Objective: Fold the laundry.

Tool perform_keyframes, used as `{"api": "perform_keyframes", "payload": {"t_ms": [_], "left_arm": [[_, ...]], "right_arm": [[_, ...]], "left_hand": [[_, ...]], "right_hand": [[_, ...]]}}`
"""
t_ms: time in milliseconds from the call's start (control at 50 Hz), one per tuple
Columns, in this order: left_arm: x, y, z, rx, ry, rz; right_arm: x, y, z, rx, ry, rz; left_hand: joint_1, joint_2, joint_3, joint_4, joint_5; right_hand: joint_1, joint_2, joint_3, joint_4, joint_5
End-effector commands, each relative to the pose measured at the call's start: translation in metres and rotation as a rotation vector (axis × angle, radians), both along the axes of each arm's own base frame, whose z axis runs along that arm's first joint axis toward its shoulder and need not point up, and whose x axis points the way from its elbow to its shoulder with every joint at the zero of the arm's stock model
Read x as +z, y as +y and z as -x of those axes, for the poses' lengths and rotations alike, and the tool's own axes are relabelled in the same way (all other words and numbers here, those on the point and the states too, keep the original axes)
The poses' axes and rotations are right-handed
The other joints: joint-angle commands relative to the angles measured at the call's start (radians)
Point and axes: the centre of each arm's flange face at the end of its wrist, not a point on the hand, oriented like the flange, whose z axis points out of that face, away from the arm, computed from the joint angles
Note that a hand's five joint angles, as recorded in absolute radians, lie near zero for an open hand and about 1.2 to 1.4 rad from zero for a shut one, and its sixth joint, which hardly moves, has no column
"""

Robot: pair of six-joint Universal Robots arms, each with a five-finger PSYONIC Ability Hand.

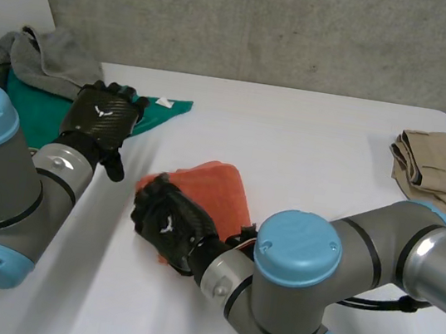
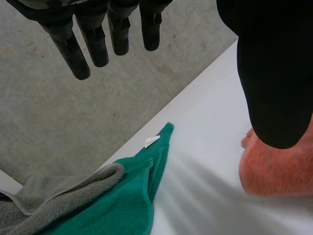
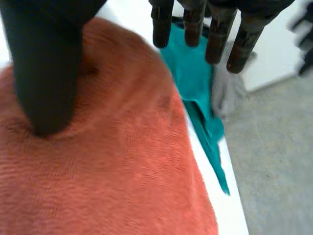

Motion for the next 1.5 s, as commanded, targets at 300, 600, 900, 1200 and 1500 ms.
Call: {"api": "perform_keyframes", "payload": {"t_ms": [300, 600, 900, 1200, 1500], "left_arm": [[-0.018, 0.038, 0.066, -0.14, 0.2, -0.241], [-0.085, 0.04, 0.055, 0.028, -0.083, -0.335], [-0.058, 0.029, 0.061, -0.05, -0.09, -0.215], [0.04, 0.027, 0.058, -0.451, 0.09, -0.044], [0.041, 0.035, 0.054, -0.543, 0.098, -0.12]], "right_arm": [[0.034, -0.106, 0.05, -0.465, -0.294, -0.748], [0.001, -0.11, 0.035, -0.496, -0.19, -0.77], [0.015, -0.115, 0.04, -0.526, -0.128, -0.579], [0.03, -0.057, 0.073, -0.459, -0.234, -0.49], [-0.033, -0.034, 0.046, -0.337, -0.154, -0.432]], "left_hand": [[0.011, 0.009, -0.001, 0.009, -0.007], [0.011, 0.009, -0.001, 0.009, -0.007], [-0.024, -0.026, -0.036, -0.026, -0.043], [-0.003, -0.005, -0.016, -0.006, -0.022], [-0.006, -0.008, -0.019, -0.009, -0.025]], "right_hand": [[-0.028, -0.046, -0.045, -0.059, -0.084], [-0.028, -0.046, -0.045, -0.059, -0.084], [-0.028, -0.046, -0.045, -0.059, -0.084], [-0.028, -0.046, -0.045, -0.059, -0.084], [-0.028, -0.046, -0.045, -0.059, -0.084]]}}
